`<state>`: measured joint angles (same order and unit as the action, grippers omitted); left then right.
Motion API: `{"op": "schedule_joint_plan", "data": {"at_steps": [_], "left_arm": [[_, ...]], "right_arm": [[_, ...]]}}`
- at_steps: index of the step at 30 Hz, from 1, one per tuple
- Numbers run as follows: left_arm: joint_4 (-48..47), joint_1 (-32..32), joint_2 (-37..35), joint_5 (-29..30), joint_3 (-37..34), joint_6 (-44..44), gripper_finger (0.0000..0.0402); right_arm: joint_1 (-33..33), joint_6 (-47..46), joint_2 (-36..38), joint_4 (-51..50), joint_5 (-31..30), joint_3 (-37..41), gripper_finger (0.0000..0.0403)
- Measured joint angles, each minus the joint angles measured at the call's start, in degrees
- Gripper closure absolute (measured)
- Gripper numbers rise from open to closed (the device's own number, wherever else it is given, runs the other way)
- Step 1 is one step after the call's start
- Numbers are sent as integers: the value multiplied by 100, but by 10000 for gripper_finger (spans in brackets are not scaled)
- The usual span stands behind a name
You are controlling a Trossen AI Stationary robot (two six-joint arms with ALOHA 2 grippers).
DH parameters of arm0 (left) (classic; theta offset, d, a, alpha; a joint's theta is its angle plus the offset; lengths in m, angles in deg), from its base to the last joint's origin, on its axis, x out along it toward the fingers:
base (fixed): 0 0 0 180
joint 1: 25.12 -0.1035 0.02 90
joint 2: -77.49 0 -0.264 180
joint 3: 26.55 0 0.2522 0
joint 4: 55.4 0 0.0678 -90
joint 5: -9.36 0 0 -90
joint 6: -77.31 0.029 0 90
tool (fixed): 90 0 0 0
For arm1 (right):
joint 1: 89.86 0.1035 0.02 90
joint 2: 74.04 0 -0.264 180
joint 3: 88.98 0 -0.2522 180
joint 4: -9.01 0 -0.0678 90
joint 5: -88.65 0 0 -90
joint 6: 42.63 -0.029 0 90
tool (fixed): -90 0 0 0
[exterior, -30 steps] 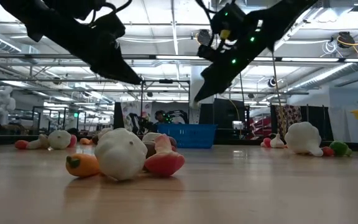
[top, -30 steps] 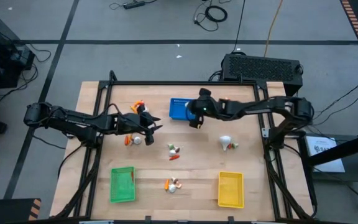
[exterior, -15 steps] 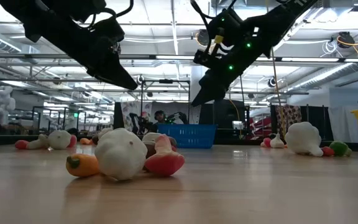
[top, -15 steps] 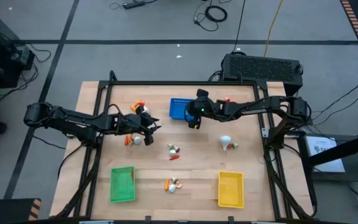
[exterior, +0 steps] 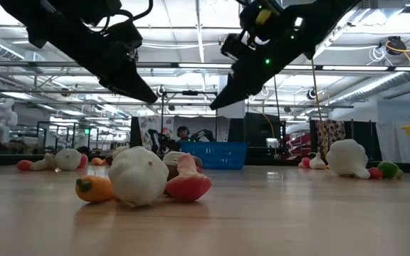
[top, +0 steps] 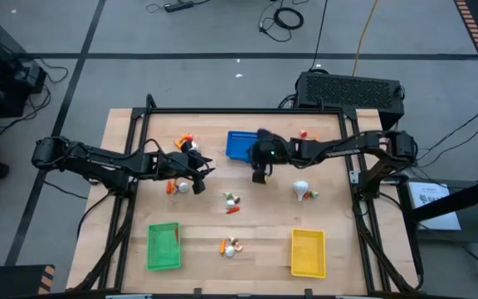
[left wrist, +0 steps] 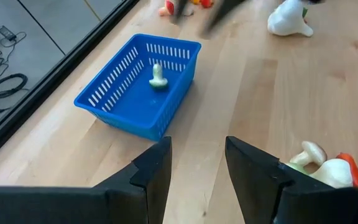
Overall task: Sort produce into baskets
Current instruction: Put the brown mushroom into the blue bin
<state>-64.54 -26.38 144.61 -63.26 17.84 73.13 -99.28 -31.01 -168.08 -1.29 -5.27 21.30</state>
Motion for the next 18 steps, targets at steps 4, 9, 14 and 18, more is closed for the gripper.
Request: {"op": "schedule_joint_plan", "data": {"at_steps": [4, 9, 14, 18], "left_arm": [[-132, -1, 0, 0, 0, -5, 242], [-126, 0, 1, 0, 0, -153, 242], [-122, 0, 0, 0, 0, -201, 242], [-120, 0, 0, 0, 0, -263, 242]], "right_arm": [[256, 152, -112, -7, 1150, -4, 275], [712, 371, -262, -47, 1628, 5, 274], [1266, 1086, -386, 124, 1628, 7, 254], [1578, 899, -546, 690, 1492, 0, 228]]}}
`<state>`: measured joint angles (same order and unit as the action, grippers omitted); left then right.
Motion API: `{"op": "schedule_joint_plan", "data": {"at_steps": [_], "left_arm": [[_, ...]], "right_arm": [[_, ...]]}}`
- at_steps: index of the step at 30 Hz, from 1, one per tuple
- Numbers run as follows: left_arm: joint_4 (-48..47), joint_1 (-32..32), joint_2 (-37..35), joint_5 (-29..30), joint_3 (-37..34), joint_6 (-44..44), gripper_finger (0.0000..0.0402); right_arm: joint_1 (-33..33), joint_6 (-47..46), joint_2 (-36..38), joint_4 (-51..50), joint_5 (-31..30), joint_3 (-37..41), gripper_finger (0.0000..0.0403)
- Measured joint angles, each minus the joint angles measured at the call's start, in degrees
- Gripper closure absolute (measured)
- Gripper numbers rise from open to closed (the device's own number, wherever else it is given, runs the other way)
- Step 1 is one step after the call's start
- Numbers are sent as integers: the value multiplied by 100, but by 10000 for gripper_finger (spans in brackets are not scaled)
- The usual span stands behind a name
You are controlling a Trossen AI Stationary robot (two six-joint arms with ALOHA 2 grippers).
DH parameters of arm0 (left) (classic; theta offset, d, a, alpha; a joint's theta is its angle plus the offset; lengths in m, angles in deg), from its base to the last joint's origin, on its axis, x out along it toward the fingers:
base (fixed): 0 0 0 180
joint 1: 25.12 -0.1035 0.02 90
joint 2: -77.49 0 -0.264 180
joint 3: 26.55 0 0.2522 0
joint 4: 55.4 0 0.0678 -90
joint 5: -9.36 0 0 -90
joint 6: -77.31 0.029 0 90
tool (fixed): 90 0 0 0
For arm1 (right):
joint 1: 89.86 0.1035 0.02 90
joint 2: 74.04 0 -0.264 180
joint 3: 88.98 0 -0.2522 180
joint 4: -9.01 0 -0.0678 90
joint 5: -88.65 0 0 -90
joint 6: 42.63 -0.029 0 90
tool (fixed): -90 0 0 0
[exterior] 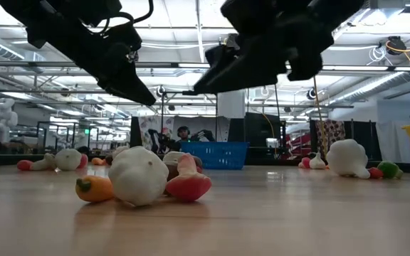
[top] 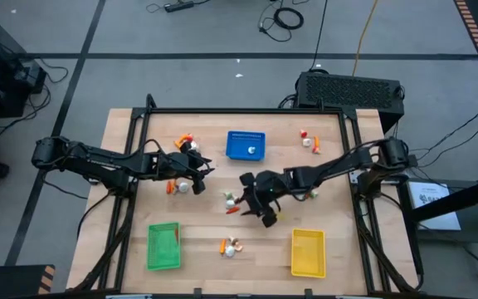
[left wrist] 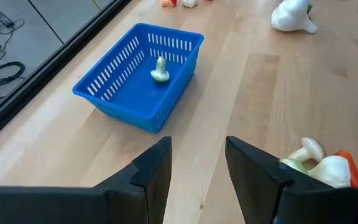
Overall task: Sort produce into baskets
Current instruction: Put the brown mushroom into the blue bin
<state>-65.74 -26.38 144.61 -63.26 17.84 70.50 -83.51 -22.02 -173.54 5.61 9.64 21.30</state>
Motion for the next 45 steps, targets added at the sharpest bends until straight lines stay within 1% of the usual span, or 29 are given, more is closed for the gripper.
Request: {"op": "schedule_joint_plan", "data": {"at_steps": [3, 6, 9, 15, 20, 24, 28, 31, 33, 36, 43, 45], "left_arm": [[2, 2, 1, 0, 0, -26, 242], [7, 2, 0, 0, 0, -35, 242], [14, 3, 0, -1, 0, -36, 242], [33, 4, 0, -2, 0, -35, 242], [33, 4, 0, -2, 0, -32, 242], [29, 4, 0, 0, 0, 2, 242], [15, 4, 0, -1, 0, 4, 242], [11, 4, 0, 0, 0, 4, 242], [9, 4, 0, 0, 0, 4, 242], [9, 4, 2, 0, 0, 3, 242], [10, 4, 0, 0, 0, 2, 242], [10, 4, 0, 0, 0, 2, 242]], "right_arm": [[29, -505, -238, 191, -376, -1, 208], [-55, -491, -444, 247, -399, 0, 191], [-187, -453, -604, 320, -386, 0, 183], [-507, -482, -785, 362, -347, 0, 181], [-639, -603, -1055, 495, 123, 0, 181], [-639, -613, -1286, 697, 138, 3, 181], [-639, -630, -1367, 857, 123, 0, 184], [-639, -642, -1375, 775, 101, 0, 201], [-639, -641, -1375, 773, 93, 0, 220], [-639, -641, -1375, 774, 90, 0, 260], [-639, -644, -1344, 745, 88, 0, 367], [-639, -644, -1274, 688, 85, 0, 389]]}}
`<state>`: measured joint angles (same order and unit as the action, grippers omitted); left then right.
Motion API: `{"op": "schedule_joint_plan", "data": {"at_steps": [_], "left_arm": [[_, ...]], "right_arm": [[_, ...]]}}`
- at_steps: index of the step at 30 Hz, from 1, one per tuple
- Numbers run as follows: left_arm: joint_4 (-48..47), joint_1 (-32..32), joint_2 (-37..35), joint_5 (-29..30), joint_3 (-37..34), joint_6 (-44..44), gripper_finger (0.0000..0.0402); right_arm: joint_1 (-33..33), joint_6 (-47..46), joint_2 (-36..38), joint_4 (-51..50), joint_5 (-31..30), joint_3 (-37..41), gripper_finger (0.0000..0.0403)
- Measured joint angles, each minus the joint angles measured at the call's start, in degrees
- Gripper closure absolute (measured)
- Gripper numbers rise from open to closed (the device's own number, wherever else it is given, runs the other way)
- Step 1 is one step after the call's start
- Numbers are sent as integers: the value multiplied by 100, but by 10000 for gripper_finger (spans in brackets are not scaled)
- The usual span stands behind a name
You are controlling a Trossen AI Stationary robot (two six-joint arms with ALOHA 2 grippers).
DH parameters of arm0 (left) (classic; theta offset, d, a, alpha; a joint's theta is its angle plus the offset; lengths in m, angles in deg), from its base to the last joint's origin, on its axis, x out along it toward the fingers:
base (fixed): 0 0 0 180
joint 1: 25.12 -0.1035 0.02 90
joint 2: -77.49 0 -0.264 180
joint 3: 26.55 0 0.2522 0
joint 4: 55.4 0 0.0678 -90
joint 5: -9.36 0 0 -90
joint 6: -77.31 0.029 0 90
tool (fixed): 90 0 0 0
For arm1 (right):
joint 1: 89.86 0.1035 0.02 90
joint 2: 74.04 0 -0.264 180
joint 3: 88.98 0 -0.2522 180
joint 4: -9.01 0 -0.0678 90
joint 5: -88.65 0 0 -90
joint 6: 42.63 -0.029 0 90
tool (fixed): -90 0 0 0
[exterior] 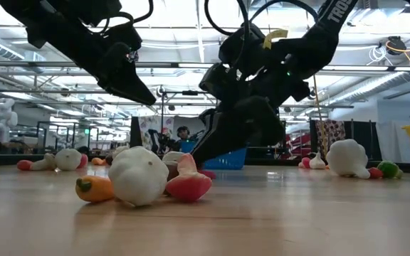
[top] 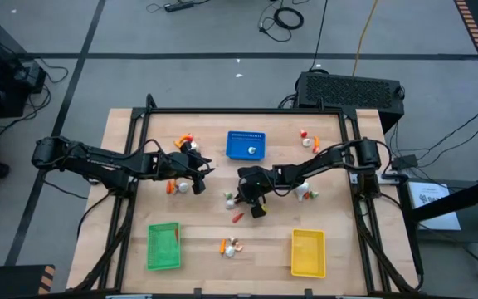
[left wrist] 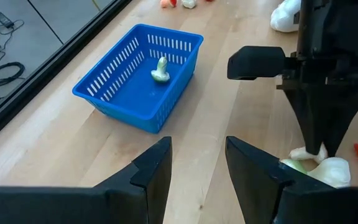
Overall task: Sort produce into baskets
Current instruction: Put the brown mushroom into the blue bin
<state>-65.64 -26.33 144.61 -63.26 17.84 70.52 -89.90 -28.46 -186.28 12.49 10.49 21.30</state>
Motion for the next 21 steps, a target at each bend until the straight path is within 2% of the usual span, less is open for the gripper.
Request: {"op": "schedule_joint_plan", "data": {"at_steps": [5, 9, 16, 18, 21], "left_arm": [[-1, 0, 0, 0, 0, 0, 242], [-1, 0, 1, 0, 0, -2, 242], [-4, -2, 0, 0, 0, -2, 242], [-1, -1, 0, 0, 0, -2, 242], [-4, -1, 0, 0, 0, -21, 242]], "right_arm": [[-32, -1, 408, -216, -104, 2, 387], [-52, 133, 886, -517, -838, 2, 382], [-383, 242, 1466, -665, -2601, 0, 381], [-580, 0, 1496, -632, -2824, 0, 381], [-883, -435, 1496, -624, -2820, 0, 381]]}}
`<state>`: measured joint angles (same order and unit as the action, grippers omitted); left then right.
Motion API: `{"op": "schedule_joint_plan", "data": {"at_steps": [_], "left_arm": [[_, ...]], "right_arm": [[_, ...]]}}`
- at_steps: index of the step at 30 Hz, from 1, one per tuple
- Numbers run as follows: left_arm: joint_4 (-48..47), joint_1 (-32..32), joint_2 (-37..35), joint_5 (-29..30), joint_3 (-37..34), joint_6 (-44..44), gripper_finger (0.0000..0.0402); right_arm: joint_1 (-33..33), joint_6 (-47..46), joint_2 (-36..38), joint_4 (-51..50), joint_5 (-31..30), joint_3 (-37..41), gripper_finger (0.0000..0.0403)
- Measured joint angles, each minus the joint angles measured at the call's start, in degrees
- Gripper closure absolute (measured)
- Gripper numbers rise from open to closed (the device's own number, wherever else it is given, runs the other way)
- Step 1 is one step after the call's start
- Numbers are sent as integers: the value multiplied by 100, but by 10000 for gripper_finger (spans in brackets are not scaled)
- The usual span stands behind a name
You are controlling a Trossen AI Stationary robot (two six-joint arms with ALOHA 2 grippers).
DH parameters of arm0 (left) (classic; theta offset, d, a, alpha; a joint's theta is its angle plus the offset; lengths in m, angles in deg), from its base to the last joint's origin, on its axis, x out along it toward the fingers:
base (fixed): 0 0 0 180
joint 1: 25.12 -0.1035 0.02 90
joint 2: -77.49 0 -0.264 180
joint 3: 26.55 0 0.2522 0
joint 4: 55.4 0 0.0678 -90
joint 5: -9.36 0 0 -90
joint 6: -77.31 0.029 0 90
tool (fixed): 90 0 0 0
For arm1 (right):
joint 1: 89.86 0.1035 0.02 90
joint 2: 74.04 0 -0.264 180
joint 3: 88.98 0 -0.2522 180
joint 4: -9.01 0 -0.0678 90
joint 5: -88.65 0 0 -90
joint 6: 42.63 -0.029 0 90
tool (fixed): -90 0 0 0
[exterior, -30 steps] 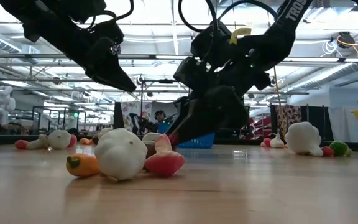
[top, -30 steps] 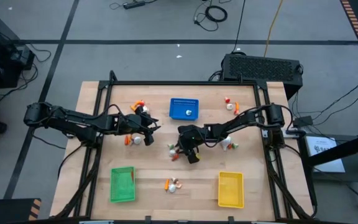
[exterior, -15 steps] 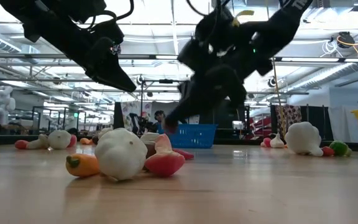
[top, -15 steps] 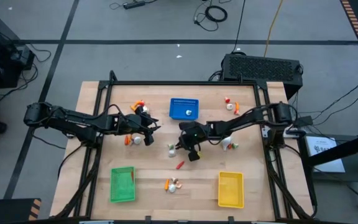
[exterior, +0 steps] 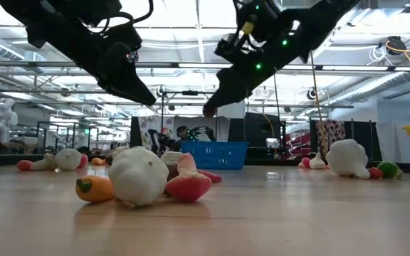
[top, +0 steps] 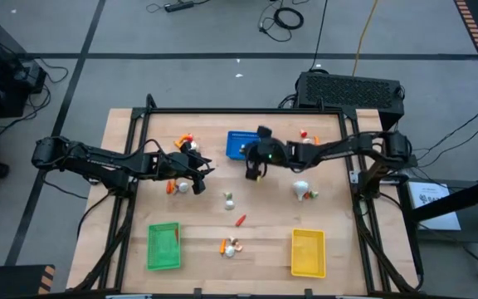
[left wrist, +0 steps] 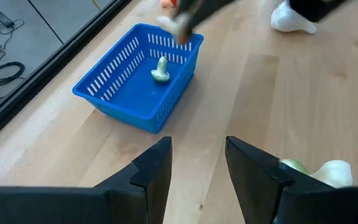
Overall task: Sort produce into baskets
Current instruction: Put the brown mushroom into the blue bin, then put the red mushroom into the blue bin
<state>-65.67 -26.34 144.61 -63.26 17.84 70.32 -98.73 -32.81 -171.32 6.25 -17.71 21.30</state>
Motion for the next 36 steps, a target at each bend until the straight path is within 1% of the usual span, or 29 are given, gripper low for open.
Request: {"op": "schedule_joint_plan", "data": {"at_steps": [4, 7, 22, 25, 32, 36], "left_arm": [[0, -1, 0, 0, 0, -10, 242], [-2, 1, 0, 0, 0, -10, 242], [-9, 0, 2, 0, 0, -10, 242], [-8, 1, 0, 0, 0, -10, 242], [-9, -1, 0, 0, 0, -10, 242], [-9, 1, 0, 0, 0, -10, 242]], "right_arm": [[-284, -276, -48, -97, -12, 1, 381], [-392, -315, -48, -107, 15, 2, 380], [-476, -406, -48, -241, -5, 2, 377], [-511, -514, -48, -386, 6, 2, 359], [-581, -704, -47, -445, -8, 2, 283], [-588, -718, 32, -455, -9, 2, 253]]}}
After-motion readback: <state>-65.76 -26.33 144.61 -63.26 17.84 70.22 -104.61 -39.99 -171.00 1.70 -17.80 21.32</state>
